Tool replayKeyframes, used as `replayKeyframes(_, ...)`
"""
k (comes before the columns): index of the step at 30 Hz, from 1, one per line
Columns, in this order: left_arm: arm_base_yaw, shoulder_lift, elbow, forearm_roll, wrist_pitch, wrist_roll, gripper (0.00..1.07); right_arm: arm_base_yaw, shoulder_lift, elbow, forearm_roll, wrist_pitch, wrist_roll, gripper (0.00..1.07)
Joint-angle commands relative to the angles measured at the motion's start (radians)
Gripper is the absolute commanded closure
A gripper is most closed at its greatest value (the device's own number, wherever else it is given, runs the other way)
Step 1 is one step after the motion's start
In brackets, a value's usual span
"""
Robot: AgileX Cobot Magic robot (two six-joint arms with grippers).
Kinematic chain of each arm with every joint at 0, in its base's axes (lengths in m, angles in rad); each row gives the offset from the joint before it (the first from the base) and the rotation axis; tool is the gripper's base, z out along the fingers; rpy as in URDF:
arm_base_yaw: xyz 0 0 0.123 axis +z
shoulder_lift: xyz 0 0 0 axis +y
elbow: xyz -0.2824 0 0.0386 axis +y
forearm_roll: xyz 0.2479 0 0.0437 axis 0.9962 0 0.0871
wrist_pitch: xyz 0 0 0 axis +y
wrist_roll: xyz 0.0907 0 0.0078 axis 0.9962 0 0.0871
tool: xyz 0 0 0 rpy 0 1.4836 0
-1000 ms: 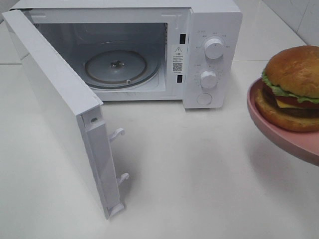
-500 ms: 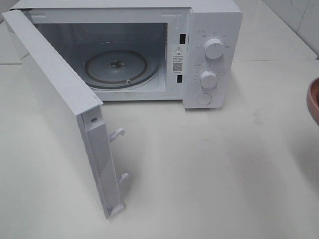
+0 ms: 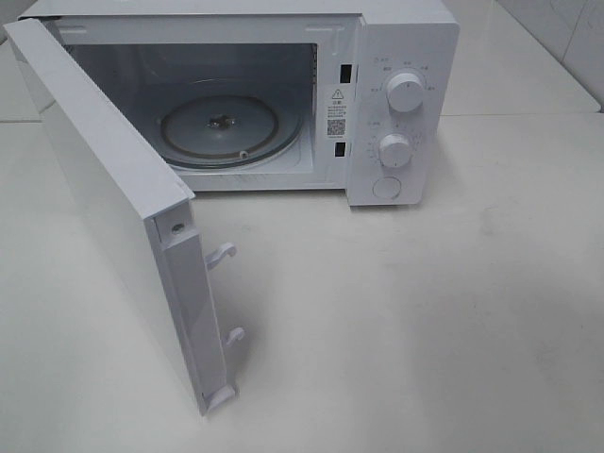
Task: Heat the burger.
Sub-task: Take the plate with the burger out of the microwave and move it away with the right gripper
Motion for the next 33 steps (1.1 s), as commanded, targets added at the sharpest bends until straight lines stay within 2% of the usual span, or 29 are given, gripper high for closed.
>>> replayKeyframes(1,0.001,-0.016,0.003,-0.008,-0.013,-0.003,0.07,-0.003,-0.007,0.018,-0.087,-0.009,0.103,1.06)
replayKeyframes(13,0.001,-0.016,0.003,-0.008,-0.013,-0.003,0.07,-0.003,0.028,0.02,-0.151,-0.005,0.27,1.06)
replayKeyframes(22,0.001,-0.016,0.003,-0.008,-0.013,-0.003,0.07,-0.003,0.274,-0.021,-0.206,-0.094,0.518,1.06)
replayKeyframes(33,0.001,-0.016,0.003,-0.008,-0.013,-0.003,0.07,-0.004,0.544,-0.114,-0.254,-0.092,0.763,1.06)
